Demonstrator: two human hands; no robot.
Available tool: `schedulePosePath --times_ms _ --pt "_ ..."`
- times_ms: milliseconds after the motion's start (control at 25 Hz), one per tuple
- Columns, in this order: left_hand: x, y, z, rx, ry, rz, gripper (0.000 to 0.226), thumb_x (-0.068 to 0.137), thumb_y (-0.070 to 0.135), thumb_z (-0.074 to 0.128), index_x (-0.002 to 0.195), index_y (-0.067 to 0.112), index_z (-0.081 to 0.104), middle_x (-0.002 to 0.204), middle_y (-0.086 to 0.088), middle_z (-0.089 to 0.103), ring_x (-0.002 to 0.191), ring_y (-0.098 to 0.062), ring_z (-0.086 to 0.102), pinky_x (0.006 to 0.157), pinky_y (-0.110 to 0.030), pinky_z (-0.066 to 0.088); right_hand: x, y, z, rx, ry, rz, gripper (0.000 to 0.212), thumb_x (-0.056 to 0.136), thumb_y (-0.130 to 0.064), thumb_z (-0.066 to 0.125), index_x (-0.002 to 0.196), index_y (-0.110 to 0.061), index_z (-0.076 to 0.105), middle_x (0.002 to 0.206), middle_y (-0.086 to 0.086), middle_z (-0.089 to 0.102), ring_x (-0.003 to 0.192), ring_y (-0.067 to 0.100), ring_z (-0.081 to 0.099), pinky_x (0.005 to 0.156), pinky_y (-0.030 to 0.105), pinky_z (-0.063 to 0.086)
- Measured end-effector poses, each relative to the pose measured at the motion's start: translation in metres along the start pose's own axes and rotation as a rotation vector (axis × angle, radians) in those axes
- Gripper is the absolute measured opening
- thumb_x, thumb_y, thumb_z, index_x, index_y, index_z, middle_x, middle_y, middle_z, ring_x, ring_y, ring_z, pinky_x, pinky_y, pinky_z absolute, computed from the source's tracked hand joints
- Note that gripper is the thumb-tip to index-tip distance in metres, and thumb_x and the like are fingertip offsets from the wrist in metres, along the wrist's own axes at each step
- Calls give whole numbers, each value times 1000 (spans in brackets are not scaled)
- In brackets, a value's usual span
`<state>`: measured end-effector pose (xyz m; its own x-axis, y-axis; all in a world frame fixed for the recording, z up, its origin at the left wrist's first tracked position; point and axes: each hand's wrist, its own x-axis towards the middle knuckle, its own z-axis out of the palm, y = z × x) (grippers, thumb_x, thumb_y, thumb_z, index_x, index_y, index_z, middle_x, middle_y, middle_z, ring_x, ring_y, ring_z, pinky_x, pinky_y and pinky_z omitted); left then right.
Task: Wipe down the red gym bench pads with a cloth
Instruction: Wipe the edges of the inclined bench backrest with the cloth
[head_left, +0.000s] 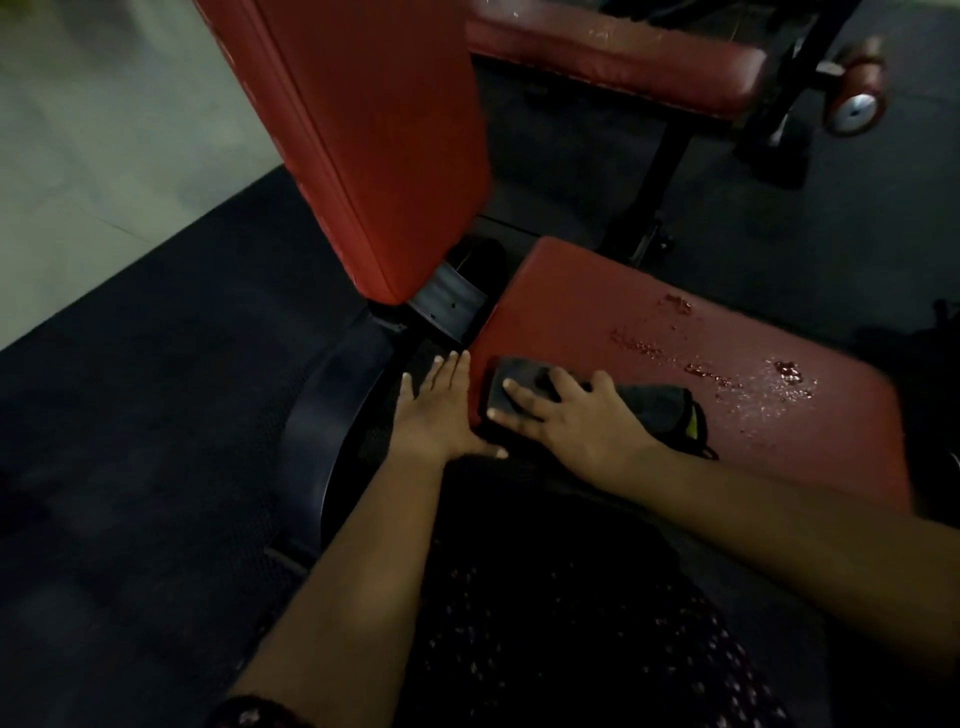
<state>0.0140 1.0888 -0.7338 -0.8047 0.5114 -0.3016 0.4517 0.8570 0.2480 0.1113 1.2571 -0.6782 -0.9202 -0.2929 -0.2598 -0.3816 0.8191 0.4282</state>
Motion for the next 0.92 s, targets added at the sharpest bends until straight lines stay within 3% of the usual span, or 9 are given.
schedulePosePath --times_ms 120,240,320,400,520,600,680,920 --pt "-1 13 7 -88 34 -90 150 55 74 76 151 16 -24 163 -1 -16 149 -18 -14 119 -51 -4 35 12 0 40 72 121 63 101 -36 40 153 -40 4 162 -4 6 129 33 32 86 48 38" --pt "1 10 7 -190 36 -65 157 50 73 78 149 15 -28 162 -2 -19 148 -20 -20 121 -49 -4 69 18 -6 85 84 241 61 101 -34 40 153 -40 10 162 -4 12 127 32 34 87 49 37" --pt "0 5 4 -259 -11 -35 148 57 77 70 149 14 -28 160 -2 -26 145 -19 -28 120 -49 -8 70 18 -5 108 88 201 60 101 -33 39 153 -40 9 162 -3 11 129 32 32 89 48 37" --pt "-1 6 1 -255 1 -21 122 77 78 50 150 16 -26 158 -1 -30 143 -16 -31 119 -49 -13 53 26 8 88 95 77 60 101 -31 38 152 -41 8 162 -2 11 129 32 33 86 45 38" --pt "8 31 2 -196 304 -22 81 99 54 32 155 13 -10 163 -5 -13 149 -18 -14 121 -48 -7 40 51 27 -17 239 17 59 98 -27 47 149 -44 23 158 -3 26 115 29 46 74 39 41" --pt "13 50 12 -112 467 8 75 96 45 34 156 10 6 163 -9 12 151 -21 8 122 -47 3 60 69 28 -74 193 41 56 101 -28 41 150 -44 19 160 -5 20 117 28 44 78 38 40" --pt "18 53 24 -66 518 21 75 89 46 28 154 11 21 158 -11 30 147 -23 22 121 -47 11 89 88 31 -85 137 90 56 104 -27 31 151 -46 9 161 -7 10 121 28 40 83 39 39" --pt "32 46 26 12 461 48 76 84 52 11 155 24 22 161 -9 19 150 -24 11 122 -43 9 137 120 32 48 73 286 55 102 -27 35 149 -50 17 159 -4 17 115 38 44 92 44 41"
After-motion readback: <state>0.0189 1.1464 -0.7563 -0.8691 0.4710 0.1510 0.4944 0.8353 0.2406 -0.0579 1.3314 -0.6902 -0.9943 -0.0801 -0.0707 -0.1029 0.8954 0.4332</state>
